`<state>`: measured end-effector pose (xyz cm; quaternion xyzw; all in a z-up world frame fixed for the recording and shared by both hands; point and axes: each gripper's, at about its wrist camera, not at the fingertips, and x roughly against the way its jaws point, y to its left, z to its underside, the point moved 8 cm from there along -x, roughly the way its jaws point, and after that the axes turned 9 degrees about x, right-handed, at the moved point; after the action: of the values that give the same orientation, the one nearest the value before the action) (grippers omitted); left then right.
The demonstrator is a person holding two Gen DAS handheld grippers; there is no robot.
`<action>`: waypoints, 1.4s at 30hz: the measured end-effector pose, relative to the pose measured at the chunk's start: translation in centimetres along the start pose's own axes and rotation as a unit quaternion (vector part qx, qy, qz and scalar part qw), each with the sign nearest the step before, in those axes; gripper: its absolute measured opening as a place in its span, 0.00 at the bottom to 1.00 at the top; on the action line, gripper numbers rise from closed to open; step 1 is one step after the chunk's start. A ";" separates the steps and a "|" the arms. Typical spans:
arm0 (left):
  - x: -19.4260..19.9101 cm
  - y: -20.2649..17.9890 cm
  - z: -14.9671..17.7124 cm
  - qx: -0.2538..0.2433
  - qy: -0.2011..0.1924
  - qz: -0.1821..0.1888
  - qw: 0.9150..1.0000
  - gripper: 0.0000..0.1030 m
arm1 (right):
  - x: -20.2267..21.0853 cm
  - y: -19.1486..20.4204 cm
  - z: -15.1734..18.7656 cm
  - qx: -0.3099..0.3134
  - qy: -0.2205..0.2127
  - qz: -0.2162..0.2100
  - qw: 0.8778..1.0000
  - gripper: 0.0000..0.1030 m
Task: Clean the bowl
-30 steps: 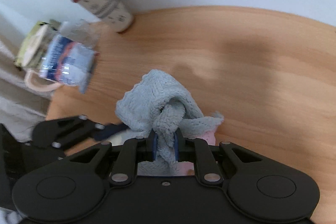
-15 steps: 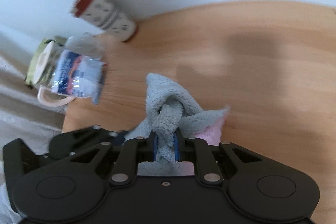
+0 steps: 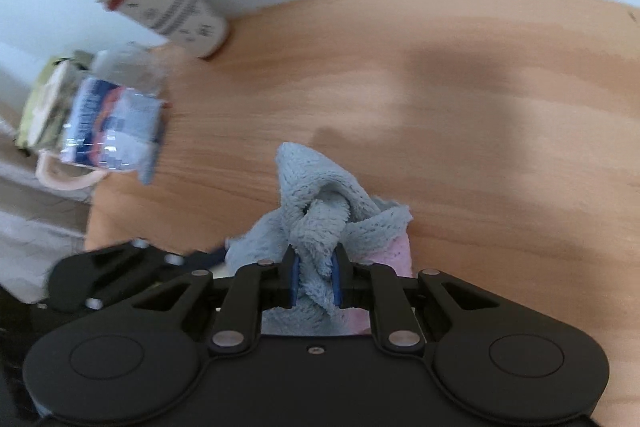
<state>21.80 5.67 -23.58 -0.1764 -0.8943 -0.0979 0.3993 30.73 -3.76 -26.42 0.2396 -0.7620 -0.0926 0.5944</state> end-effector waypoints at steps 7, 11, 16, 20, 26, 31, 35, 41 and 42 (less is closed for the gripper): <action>0.2 0.0 0.2 0.007 0.001 -0.005 1.000 0.13 | -0.7 -1.8 2.8 -0.073 0.003 -0.019 0.997 0.17; 0.4 0.0 0.3 0.011 0.002 -0.008 1.000 0.13 | -0.1 -1.4 2.3 -0.085 -0.014 -0.026 0.996 0.17; 0.6 -0.3 0.4 0.010 0.000 -0.010 1.000 0.13 | 1.3 2.3 0.2 -0.041 -0.041 -0.058 0.997 0.17; 0.6 -0.3 0.5 0.006 -0.002 -0.011 1.000 0.13 | 1.2 4.8 -0.6 0.010 -0.037 -0.044 0.998 0.17; 0.3 0.0 0.7 0.004 -0.005 -0.007 1.000 0.13 | 0.9 6.6 -0.6 0.061 -0.023 -0.027 0.997 0.18; 0.2 -0.2 0.7 -0.007 -0.007 -0.004 1.000 0.13 | 0.1 3.4 -0.2 0.005 -0.014 -0.017 1.000 0.18; 0.2 0.0 0.8 -0.001 -0.007 -0.003 1.000 0.13 | -0.3 0.4 1.8 -0.042 0.001 0.004 0.999 0.18; 0.4 -0.2 0.8 -0.005 -0.008 -0.002 1.000 0.13 | -1.9 -2.3 6.0 -0.120 0.025 -0.010 0.992 0.18; 0.4 -0.2 0.9 -0.006 -0.008 -0.003 1.000 0.13 | -2.1 -2.5 6.5 -0.130 0.027 -0.013 0.991 0.18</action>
<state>20.89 5.81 -23.90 -0.1772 -0.8976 -0.1027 0.3904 25.60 -5.82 -31.07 0.1726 -0.7242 -0.1921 0.6394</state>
